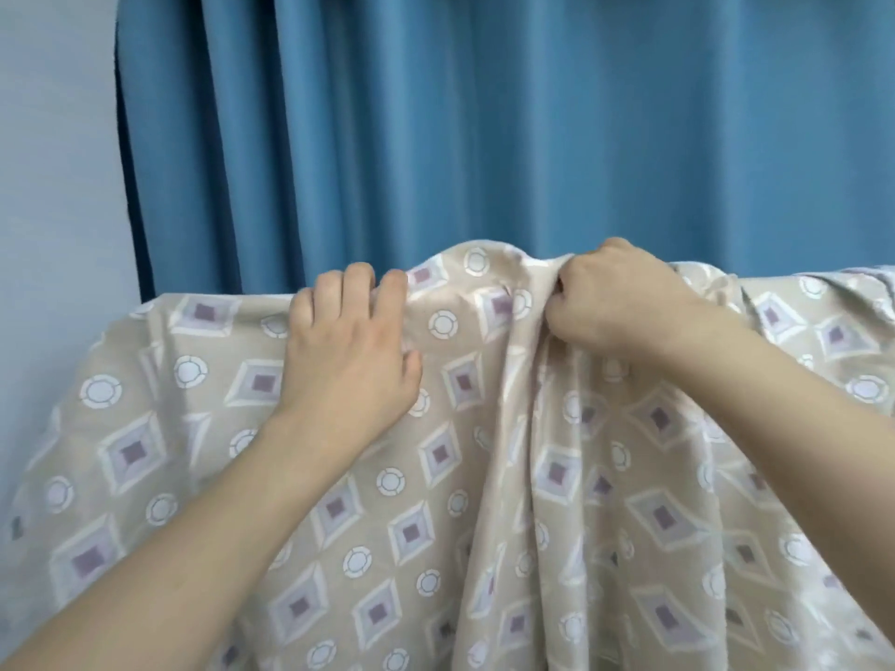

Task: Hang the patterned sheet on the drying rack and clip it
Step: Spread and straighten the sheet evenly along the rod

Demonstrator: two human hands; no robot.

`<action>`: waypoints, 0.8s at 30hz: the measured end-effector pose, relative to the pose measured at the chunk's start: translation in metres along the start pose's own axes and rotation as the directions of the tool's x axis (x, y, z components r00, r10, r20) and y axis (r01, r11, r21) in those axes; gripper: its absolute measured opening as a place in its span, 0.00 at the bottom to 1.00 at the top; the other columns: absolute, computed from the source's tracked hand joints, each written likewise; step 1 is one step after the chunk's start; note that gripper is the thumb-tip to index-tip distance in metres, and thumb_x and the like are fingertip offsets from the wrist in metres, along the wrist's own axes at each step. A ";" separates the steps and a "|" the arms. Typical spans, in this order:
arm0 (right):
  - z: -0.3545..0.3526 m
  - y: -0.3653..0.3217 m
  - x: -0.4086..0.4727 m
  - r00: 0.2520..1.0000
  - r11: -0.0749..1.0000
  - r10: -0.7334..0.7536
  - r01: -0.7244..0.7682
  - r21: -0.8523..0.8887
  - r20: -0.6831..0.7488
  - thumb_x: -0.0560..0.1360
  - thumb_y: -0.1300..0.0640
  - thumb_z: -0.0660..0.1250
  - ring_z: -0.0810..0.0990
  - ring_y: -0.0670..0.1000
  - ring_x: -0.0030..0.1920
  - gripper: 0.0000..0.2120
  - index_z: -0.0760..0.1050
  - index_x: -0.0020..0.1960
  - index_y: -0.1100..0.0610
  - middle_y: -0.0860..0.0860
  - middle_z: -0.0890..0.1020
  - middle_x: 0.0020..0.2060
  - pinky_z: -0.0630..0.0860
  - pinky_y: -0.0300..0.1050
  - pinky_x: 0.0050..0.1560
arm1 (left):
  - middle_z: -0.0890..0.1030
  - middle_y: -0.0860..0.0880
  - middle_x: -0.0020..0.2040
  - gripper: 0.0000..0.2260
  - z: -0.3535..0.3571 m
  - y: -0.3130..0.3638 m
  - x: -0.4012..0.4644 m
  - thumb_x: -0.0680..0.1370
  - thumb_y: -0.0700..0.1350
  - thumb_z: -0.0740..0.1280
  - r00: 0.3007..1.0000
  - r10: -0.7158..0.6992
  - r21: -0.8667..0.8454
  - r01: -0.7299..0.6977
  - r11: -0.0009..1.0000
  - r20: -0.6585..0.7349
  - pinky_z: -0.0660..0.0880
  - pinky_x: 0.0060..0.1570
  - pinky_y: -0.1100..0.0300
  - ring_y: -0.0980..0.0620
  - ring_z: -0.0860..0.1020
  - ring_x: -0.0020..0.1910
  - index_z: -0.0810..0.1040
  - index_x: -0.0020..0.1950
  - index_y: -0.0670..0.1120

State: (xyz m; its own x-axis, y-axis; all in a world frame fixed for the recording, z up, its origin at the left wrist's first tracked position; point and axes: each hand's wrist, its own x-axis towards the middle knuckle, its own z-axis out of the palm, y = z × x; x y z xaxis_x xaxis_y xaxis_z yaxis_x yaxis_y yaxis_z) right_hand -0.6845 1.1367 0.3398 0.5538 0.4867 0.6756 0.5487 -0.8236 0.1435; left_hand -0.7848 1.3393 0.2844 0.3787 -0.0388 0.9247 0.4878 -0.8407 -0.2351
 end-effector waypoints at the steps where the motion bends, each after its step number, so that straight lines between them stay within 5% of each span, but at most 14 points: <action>1: -0.005 -0.002 -0.001 0.997 0.999 0.016 -0.020 0.048 0.079 0.78 0.50 0.50 0.65 0.55 0.45 0.17 0.66 0.33 0.54 0.52 0.74 0.36 0.66 0.48 0.47 | 0.73 0.42 0.54 0.25 -0.002 -0.005 -0.003 0.68 0.53 0.69 1.000 -0.021 0.009 0.021 1.000 0.002 0.66 0.48 0.47 0.40 0.70 0.50 0.72 0.61 0.43; 5: -0.010 -0.009 0.001 0.980 0.993 0.109 -0.116 0.037 0.165 0.72 0.26 0.48 0.69 0.56 0.46 0.33 0.72 0.38 0.54 0.51 0.75 0.38 0.67 0.50 0.45 | 0.74 0.43 0.48 0.21 -0.016 -0.017 -0.009 0.71 0.56 0.70 0.991 -0.118 0.028 0.116 0.993 0.071 0.68 0.40 0.49 0.40 0.74 0.46 0.70 0.53 0.42; 8: -0.009 -0.015 0.003 0.978 0.971 0.165 -0.183 0.152 0.124 0.73 0.29 0.57 0.73 0.54 0.38 0.27 0.71 0.39 0.54 0.53 0.68 0.49 0.67 0.47 0.42 | 0.77 0.46 0.45 0.22 -0.019 -0.025 -0.012 0.76 0.63 0.61 0.909 -0.216 0.050 0.213 0.976 0.357 0.66 0.35 0.55 0.42 0.79 0.47 0.70 0.54 0.44; 11: -0.012 -0.018 0.001 0.972 0.963 0.190 -0.213 0.168 0.140 0.77 0.37 0.59 0.75 0.54 0.36 0.22 0.71 0.42 0.57 0.54 0.71 0.44 0.66 0.46 0.38 | 0.82 0.47 0.44 0.17 -0.012 -0.037 -0.017 0.80 0.60 0.56 0.755 -0.161 -0.073 0.267 0.961 0.636 0.71 0.38 0.56 0.43 0.80 0.45 0.73 0.45 0.47; 12: -0.013 -0.017 0.000 0.972 0.965 0.182 -0.206 0.163 0.149 0.79 0.41 0.58 0.77 0.55 0.34 0.20 0.73 0.44 0.58 0.54 0.76 0.38 0.68 0.45 0.35 | 0.84 0.46 0.41 0.16 -0.012 -0.039 -0.018 0.81 0.56 0.57 0.665 -0.136 -0.205 0.409 0.889 0.734 0.74 0.35 0.58 0.44 0.81 0.39 0.73 0.42 0.46; 14: -0.016 -0.015 -0.002 0.967 0.927 0.168 -0.221 0.304 0.190 0.80 0.50 0.58 0.81 0.56 0.28 0.15 0.75 0.44 0.59 0.55 0.82 0.30 0.77 0.45 0.35 | 0.83 0.43 0.32 0.12 -0.019 -0.041 -0.015 0.82 0.48 0.59 0.515 -0.054 -0.407 0.733 0.546 0.855 0.75 0.25 0.60 0.46 0.80 0.28 0.74 0.44 0.43; 16: -0.018 -0.013 -0.003 0.956 0.732 0.172 -0.284 0.619 0.236 0.80 0.56 0.58 0.83 0.58 0.28 0.13 0.76 0.42 0.62 0.57 0.83 0.29 0.82 0.50 0.36 | 0.82 0.41 0.31 0.08 -0.032 -0.046 -0.005 0.81 0.42 0.60 0.524 -0.093 -0.495 0.840 0.224 0.847 0.79 0.27 0.57 0.46 0.81 0.28 0.75 0.47 0.40; 19: -0.028 -0.005 0.009 0.948 0.393 0.283 -0.255 0.884 0.148 0.78 0.59 0.61 0.81 0.59 0.28 0.12 0.75 0.38 0.62 0.63 0.82 0.33 0.82 0.55 0.35 | 0.82 0.43 0.31 0.08 -0.043 -0.062 0.027 0.79 0.39 0.58 0.629 -0.340 -0.684 0.727 -0.064 0.699 0.81 0.37 0.55 0.46 0.82 0.31 0.76 0.45 0.39; 21: -0.034 -0.001 0.032 0.926 0.400 0.377 -0.146 0.905 -0.018 0.75 0.58 0.60 0.81 0.59 0.32 0.11 0.76 0.37 0.60 0.63 0.83 0.35 0.82 0.60 0.40 | 0.82 0.43 0.33 0.10 -0.040 -0.078 0.055 0.76 0.41 0.58 0.678 -0.510 -0.801 0.598 -0.036 0.529 0.81 0.39 0.53 0.43 0.81 0.35 0.77 0.40 0.40; 24: -0.040 -0.005 0.068 0.905 0.655 0.358 -0.069 0.753 -0.229 0.72 0.59 0.55 0.80 0.60 0.41 0.13 0.78 0.42 0.58 0.58 0.83 0.39 0.80 0.52 0.45 | 0.82 0.40 0.43 0.16 -0.032 -0.093 0.091 0.75 0.45 0.55 0.760 -0.616 -0.752 0.526 0.397 0.207 0.73 0.43 0.51 0.40 0.78 0.45 0.79 0.45 0.37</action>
State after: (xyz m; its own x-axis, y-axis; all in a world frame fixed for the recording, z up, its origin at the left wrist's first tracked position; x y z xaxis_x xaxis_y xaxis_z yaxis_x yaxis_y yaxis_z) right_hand -0.6746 1.1628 0.4142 0.5545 0.0794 0.8284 0.7927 -0.3534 -0.4967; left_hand -0.8214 1.3968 0.4001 0.1506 0.5998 0.7858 -0.1991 -0.7602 0.6184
